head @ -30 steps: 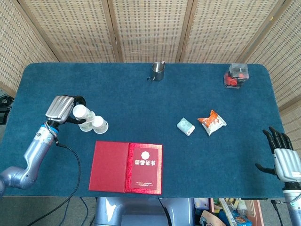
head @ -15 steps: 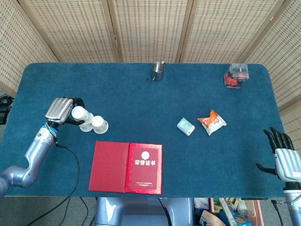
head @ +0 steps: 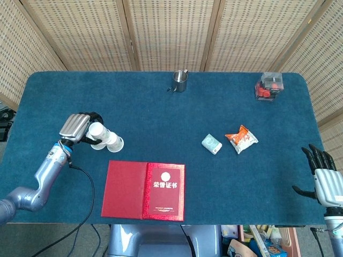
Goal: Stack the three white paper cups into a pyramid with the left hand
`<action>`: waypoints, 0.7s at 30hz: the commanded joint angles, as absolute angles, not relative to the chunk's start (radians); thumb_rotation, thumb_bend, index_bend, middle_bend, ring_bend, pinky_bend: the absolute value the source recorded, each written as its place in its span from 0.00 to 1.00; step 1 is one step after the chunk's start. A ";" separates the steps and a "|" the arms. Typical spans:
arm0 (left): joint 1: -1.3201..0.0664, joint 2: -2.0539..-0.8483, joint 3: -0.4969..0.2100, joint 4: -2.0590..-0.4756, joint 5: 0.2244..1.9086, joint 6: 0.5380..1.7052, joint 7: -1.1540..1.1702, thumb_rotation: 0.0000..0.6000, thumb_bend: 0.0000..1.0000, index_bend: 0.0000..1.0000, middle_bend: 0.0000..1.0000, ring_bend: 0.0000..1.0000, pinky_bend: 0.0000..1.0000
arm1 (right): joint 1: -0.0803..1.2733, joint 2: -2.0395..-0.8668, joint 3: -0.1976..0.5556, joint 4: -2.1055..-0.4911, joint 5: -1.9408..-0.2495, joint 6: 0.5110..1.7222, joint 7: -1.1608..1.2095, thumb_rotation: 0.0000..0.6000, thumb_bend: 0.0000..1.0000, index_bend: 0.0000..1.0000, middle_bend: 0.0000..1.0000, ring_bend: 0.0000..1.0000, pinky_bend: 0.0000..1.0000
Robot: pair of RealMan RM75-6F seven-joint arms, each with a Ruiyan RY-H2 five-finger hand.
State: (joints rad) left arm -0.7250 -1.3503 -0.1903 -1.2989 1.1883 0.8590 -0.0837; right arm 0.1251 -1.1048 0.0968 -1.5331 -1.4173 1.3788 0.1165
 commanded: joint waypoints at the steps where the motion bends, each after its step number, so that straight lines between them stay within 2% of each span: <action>1: -0.728 -1.328 -0.187 -1.323 1.181 0.830 -0.087 1.00 0.11 0.20 0.03 0.04 0.11 | 0.125 -1.105 0.096 -1.533 -1.418 1.378 0.116 1.00 0.00 0.00 0.00 0.00 0.00; 2: -0.727 -1.316 -0.188 -1.337 1.187 0.827 -0.101 1.00 0.11 0.13 0.00 0.00 0.08 | 0.126 -1.105 0.096 -1.534 -1.419 1.378 0.116 1.00 0.00 0.00 0.00 0.00 0.00; 5: -0.723 -1.302 -0.188 -1.348 1.204 0.833 -0.120 1.00 0.11 0.01 0.00 0.00 0.04 | 0.126 -1.106 0.095 -1.534 -1.419 1.378 0.115 1.00 0.00 0.00 0.00 0.00 0.00; 10: -0.700 -1.257 -0.196 -1.387 1.244 0.880 -0.167 1.00 0.11 0.00 0.00 0.00 0.03 | 0.125 -1.104 0.094 -1.538 -1.422 1.379 0.115 1.00 0.00 0.00 0.00 0.00 0.00; 17: -0.574 -1.149 -0.207 -1.470 1.234 1.089 -0.128 1.00 0.11 0.00 0.00 0.00 0.00 | 0.121 -1.099 0.091 -1.545 -1.434 1.391 0.121 1.00 0.00 0.00 0.00 0.00 0.00; 21: -0.489 -1.133 -0.193 -1.472 1.210 1.218 -0.043 1.00 0.11 0.00 0.00 0.00 0.00 | 0.120 -1.098 0.090 -1.549 -1.439 1.395 0.122 1.00 0.00 0.00 0.00 0.00 0.00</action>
